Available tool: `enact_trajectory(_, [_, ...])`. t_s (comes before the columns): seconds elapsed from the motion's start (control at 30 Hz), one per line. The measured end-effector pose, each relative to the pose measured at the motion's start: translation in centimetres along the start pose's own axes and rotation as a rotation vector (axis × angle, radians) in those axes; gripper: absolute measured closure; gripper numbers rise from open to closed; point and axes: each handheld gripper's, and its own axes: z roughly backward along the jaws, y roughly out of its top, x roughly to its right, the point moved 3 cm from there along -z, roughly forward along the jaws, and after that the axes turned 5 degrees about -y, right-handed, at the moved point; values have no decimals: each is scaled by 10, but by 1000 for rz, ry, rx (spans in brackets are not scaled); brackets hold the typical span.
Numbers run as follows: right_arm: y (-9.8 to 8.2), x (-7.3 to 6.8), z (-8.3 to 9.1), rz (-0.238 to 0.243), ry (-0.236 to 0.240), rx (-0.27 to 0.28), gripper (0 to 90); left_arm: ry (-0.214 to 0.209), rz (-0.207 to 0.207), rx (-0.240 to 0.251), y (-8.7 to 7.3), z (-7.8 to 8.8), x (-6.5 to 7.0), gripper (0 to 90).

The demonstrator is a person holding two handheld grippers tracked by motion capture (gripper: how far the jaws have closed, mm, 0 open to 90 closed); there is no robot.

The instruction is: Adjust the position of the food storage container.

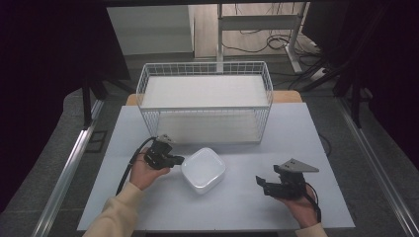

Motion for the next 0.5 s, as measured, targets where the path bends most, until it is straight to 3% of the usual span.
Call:
enact_trajectory(0.17, [0,0,0,-2,-1,0,204,-10,4,3,1,-1,1,900])
enact_trajectory(0.37, [0,1,0,-4,0,1,204,25,33,-3,2,1,-12,900])
enact_trajectory(0.5, [0,1,0,-2,-2,-1,204,24,47,-32,3,-7,-17,900])
